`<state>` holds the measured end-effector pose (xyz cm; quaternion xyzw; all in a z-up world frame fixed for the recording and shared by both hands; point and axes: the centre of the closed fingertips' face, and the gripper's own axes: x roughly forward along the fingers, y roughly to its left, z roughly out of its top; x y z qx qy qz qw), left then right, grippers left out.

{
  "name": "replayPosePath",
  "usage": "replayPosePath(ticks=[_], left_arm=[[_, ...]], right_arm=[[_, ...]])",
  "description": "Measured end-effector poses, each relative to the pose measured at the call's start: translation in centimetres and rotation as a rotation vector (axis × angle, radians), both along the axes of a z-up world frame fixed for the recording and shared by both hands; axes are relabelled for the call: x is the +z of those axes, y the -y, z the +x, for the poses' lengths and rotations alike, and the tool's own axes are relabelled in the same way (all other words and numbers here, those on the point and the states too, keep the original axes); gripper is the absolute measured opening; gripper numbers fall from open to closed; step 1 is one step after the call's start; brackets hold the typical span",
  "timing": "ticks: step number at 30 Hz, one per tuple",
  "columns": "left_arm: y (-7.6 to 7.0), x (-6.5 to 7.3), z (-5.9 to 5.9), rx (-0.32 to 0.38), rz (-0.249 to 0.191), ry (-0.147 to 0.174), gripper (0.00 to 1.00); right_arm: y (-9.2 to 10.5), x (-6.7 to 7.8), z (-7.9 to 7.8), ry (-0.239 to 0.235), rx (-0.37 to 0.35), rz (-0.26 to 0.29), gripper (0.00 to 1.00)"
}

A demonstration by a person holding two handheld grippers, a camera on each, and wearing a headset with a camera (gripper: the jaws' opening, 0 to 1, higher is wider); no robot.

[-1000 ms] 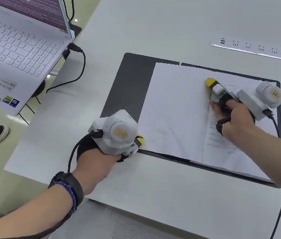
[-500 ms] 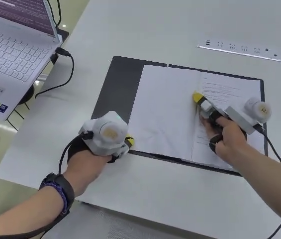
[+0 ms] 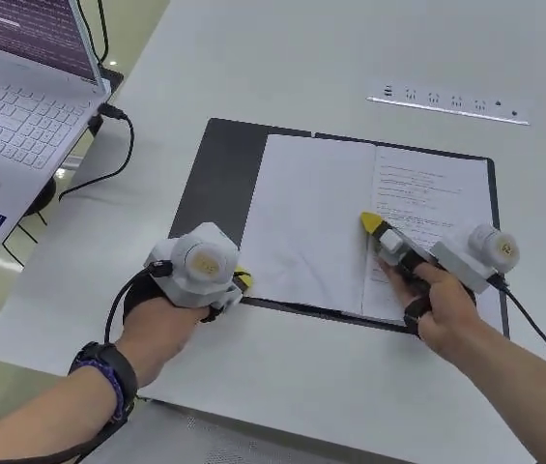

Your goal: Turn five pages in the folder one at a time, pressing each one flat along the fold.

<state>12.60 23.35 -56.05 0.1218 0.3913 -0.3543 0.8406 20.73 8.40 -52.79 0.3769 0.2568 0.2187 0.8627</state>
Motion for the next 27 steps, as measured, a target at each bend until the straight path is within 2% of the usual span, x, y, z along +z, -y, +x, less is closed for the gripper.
replayPosePath(ticks=[5, 11, 16, 27], left_arm=[[0.0, 0.0, 0.0, 0.002, 0.001, 0.003, 0.0], [0.0, 0.1, -0.1, 0.001, 0.002, 0.001, 0.0], [0.1, 0.1, -0.1, 0.0, 0.003, 0.004, 0.0], [0.1, 0.1, -0.2, -0.002, 0.005, 0.005, 0.0]], right_arm=[[-0.3, -0.1, -1.8, 0.0, 0.043, -0.016, 0.0], [-0.3, -0.2, -3.3, -0.002, 0.076, -0.022, 0.0], [-0.3, -0.7, -4.3, -0.003, 0.126, -0.051, 0.0], [-0.1, -1.5, -6.8, -0.012, 0.153, -0.057, 0.0]])
